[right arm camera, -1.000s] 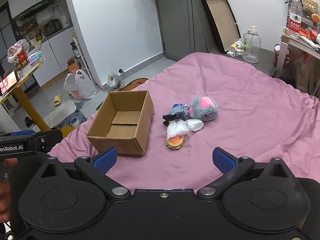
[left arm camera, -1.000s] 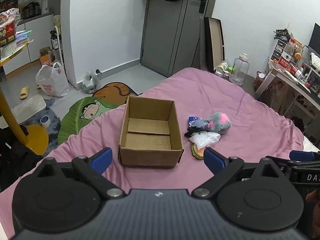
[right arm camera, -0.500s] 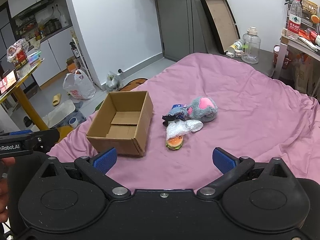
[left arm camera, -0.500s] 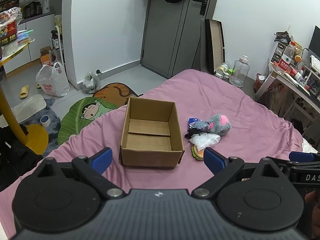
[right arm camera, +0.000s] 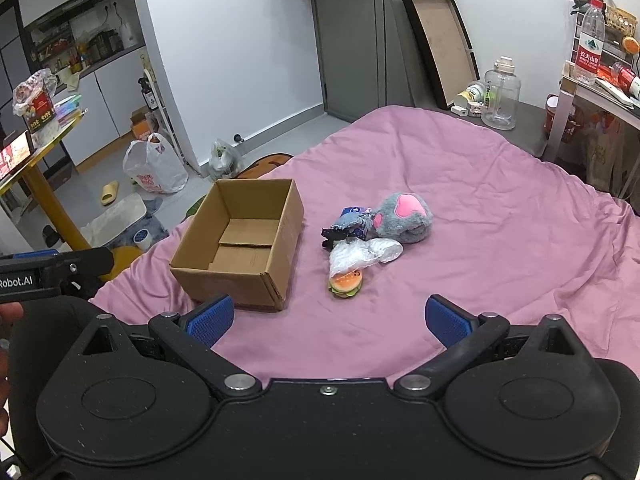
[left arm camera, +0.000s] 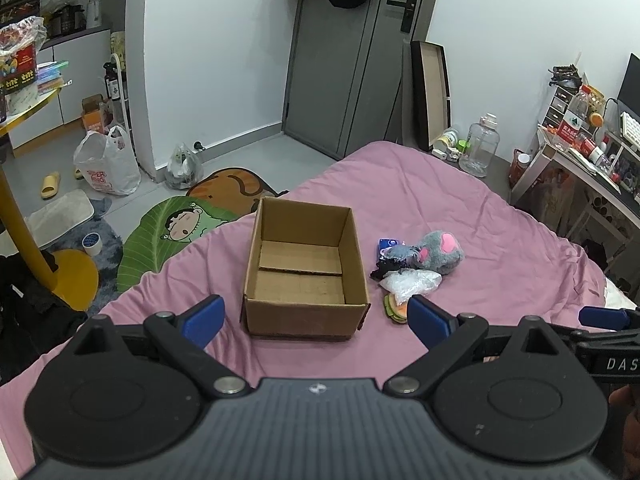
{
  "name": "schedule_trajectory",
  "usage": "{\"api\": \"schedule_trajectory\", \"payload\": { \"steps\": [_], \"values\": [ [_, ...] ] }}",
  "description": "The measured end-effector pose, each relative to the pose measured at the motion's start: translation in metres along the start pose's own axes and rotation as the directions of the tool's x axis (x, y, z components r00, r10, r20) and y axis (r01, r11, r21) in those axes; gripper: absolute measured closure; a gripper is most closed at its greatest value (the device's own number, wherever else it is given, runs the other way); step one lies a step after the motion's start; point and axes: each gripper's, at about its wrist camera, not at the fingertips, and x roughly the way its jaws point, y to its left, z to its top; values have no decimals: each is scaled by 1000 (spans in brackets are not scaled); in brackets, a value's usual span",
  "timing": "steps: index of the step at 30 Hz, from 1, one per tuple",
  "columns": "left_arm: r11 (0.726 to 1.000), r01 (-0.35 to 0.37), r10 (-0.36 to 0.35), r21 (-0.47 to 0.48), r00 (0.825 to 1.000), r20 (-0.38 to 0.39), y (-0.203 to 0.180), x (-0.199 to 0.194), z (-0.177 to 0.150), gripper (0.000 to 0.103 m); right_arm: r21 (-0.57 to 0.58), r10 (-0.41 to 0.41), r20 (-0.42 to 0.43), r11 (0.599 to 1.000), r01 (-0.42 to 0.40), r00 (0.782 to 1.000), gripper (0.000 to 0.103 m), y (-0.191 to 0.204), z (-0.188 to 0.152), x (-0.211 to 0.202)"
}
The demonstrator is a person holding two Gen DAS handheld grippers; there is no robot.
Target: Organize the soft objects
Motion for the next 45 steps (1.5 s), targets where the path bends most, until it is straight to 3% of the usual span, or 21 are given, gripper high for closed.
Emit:
{"api": "schedule_trajectory", "payload": {
  "steps": [34, 45],
  "values": [
    [1000, -11, 11, 12, 1000, -9, 1, 1, -4, 6, 1, 1, -3, 1000, -1, 1000, 0, 0, 2, 6],
    [1000, 1, 0, 20, 1000, -15, -8, 10, 11, 6, 6, 7, -7, 1000, -7, 1000, 0, -11, 15, 15]
  ]
}}
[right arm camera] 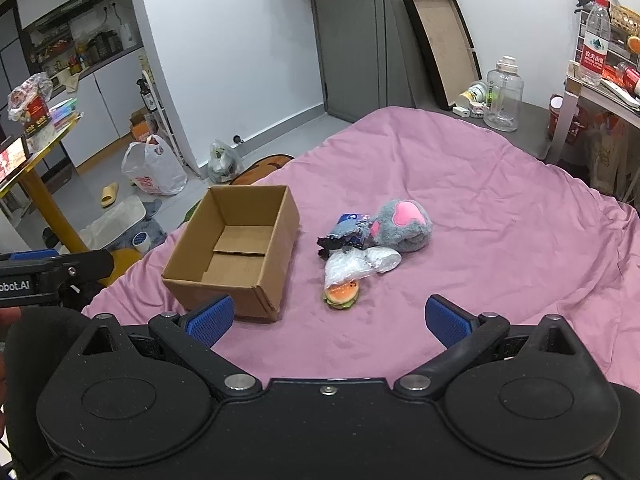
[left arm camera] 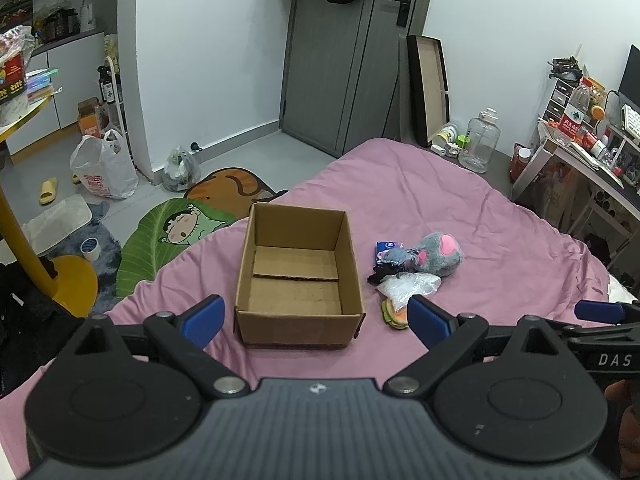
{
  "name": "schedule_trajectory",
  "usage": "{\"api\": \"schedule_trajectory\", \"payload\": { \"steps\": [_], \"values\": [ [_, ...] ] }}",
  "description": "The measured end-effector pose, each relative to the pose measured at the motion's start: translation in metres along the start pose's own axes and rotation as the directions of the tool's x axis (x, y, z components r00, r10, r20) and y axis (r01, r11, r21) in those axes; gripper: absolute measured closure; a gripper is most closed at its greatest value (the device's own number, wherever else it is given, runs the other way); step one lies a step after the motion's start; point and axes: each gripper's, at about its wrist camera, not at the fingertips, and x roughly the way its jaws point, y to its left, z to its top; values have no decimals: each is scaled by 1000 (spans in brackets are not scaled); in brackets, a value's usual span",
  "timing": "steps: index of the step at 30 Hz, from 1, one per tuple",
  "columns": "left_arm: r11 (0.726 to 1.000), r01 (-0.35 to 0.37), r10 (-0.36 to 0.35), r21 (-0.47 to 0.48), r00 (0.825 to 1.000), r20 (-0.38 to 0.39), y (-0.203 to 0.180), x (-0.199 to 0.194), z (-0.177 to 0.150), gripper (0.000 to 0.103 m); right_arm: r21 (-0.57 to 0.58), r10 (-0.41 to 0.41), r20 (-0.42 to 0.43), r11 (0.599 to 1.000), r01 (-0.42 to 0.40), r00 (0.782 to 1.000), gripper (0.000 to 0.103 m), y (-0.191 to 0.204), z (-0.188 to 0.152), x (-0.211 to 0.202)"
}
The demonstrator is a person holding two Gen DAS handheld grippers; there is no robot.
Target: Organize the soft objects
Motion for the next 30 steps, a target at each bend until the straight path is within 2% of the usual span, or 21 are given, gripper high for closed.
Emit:
{"api": "schedule_trajectory", "payload": {
  "steps": [10, 21, 25, 30],
  "values": [
    [999, 24, -23, 26, 999, -36, -28, 26, 9, 6, 66, -11, -27, 998, 13, 1000, 0, -31, 5, 22],
    [999, 20, -17, 43, 998, -64, -62, 60, 16, 7, 204, 58, -37, 978, -49, 998, 0, -75, 6, 50],
    [999, 18, -14, 51, 997, -70, -76, 73, 19, 9, 239, 63, -39, 970, -52, 997, 5, -90, 10, 63],
    [998, 20, -16, 51, 997, -76, -93, 92, 23, 9, 308, 98, -53, 948, -77, 994, 16, -113, 14, 83]
  ]
}}
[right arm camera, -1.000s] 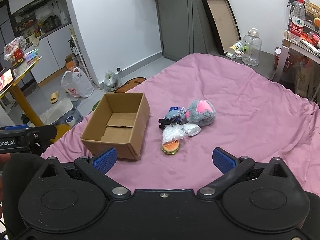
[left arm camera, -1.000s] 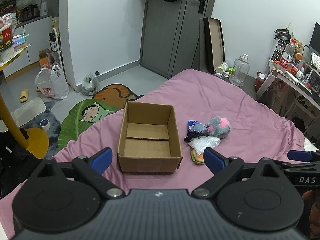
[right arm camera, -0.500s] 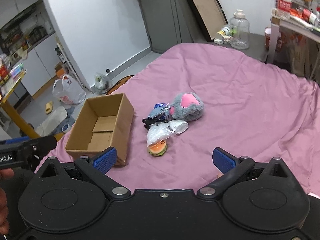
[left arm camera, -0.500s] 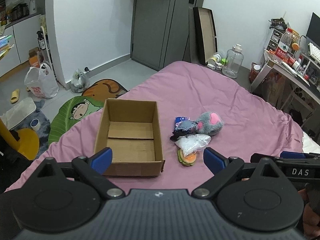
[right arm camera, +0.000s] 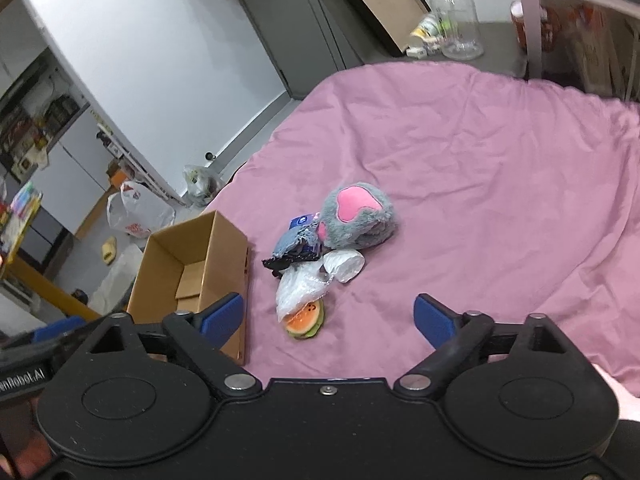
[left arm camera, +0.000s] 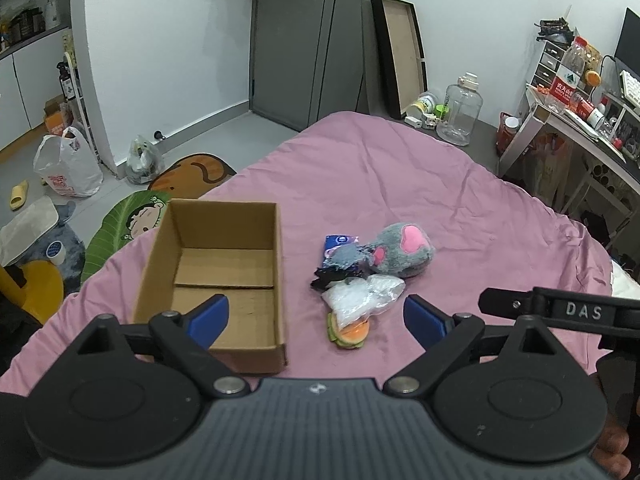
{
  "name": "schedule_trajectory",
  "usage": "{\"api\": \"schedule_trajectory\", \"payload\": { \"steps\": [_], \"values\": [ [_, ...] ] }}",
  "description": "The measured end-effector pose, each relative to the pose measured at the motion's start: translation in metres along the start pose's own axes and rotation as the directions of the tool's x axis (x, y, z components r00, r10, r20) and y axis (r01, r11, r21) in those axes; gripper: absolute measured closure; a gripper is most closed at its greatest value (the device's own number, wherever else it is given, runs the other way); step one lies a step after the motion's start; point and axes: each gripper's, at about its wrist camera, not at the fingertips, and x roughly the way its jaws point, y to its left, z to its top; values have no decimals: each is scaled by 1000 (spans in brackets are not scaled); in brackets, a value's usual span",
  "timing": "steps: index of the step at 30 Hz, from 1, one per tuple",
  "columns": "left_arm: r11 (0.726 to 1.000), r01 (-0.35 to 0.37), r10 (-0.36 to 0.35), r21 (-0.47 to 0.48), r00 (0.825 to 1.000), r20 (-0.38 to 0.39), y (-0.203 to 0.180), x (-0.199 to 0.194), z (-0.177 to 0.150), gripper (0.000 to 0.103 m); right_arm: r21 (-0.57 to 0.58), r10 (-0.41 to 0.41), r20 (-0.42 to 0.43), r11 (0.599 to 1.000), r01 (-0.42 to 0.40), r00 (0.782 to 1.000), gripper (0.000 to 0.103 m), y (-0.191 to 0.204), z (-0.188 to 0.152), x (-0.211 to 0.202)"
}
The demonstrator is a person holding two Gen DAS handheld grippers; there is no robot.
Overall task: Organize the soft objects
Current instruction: 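Lower the left tool onto the clear plastic bag while the right tool approaches the white ball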
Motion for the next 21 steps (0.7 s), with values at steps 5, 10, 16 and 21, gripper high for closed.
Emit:
{"api": "schedule_trajectory", "payload": {
  "steps": [5, 10, 16, 21],
  "values": [
    [1000, 2, -2, 5, 1000, -14, -16, 21, 5, 13, 81, 31, -40, 996, -27, 999, 24, -19, 12, 22],
    [1000, -8, 7, -14, 999, -52, -26, 46, 8, 19, 157, 58, -69, 987, -47, 996, 29, -31, 26, 45],
    [999, -17, 12, -51, 995, -98, -35, 78, 12, 25, 239, 123, -99, 966, -96, 988, 35, -46, 34, 81],
    [997, -25, 16, -69, 992, -127, -41, 103, 11, 25, 329, 195, -118, 933, -147, 974, 42, -67, 29, 109]
  ]
}}
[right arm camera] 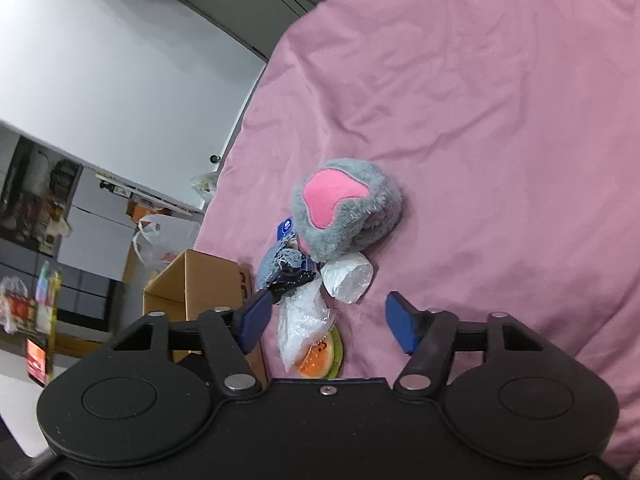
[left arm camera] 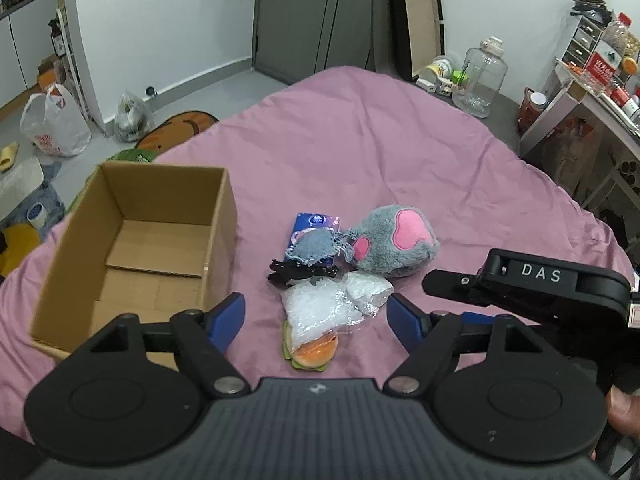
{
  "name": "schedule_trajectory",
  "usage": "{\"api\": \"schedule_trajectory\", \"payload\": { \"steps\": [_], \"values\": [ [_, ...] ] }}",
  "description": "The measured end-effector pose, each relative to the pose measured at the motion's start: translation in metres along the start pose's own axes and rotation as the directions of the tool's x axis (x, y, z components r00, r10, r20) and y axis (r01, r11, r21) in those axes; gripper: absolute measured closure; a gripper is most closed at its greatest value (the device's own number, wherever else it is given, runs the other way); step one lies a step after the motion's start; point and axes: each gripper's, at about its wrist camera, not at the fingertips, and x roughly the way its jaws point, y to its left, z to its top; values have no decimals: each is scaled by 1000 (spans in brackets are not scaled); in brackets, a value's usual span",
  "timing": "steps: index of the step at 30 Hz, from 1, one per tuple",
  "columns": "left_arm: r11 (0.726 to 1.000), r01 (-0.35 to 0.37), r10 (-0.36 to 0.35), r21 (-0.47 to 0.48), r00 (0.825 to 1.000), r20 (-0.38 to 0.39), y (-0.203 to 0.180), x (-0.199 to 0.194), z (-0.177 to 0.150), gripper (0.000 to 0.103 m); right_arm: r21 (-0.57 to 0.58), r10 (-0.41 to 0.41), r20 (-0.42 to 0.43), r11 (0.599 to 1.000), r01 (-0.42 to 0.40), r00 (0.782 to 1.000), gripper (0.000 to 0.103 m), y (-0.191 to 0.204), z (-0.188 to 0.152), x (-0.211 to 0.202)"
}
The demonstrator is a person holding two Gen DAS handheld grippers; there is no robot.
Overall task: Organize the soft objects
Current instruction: 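Lower the left tool onto the clear plastic bag while the right tool approaches the white ball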
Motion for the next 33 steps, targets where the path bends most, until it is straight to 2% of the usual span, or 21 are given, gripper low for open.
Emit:
{"api": "schedule_trajectory", "payload": {
  "steps": [7, 17, 24, 26, 28, 30, 33],
  "values": [
    [999, -19, 16, -38, 997, -69, -4, 46, 0, 25, 44, 2, -39, 999, 0, 999, 42, -20, 12, 24],
    [997, -50, 42, -58, 990, -132, -3, 101, -1, 25, 63, -6, -100, 998, 13, 995, 41, -25, 23, 64],
    [994, -13, -5, -104, 985, -171, 2, 120, 0, 26, 79, -6, -114, 997, 15, 993, 41, -28, 24, 71],
    [992, 3, -27, -128, 983, -183, 4, 124, -1, 35, 74, -2, -110, 997, 10, 994, 41, -29, 24, 71],
    [990, 1, -27, -144, 984, -177, 6, 123, 0, 49, 79, -3, -114, 997, 12, 993, 41, -30, 23, 72],
    [987, 11, -39, -162, 985, -170, 8, 118, 2, 57, 83, -1, -120, 996, 11, 993, 41, -31, 25, 74],
    [986, 11, -36, -166, 988, -152, 10, 106, 5, 62, 75, -4, -121, 997, 13, 993, 41, -28, 27, 76]
  ]
}}
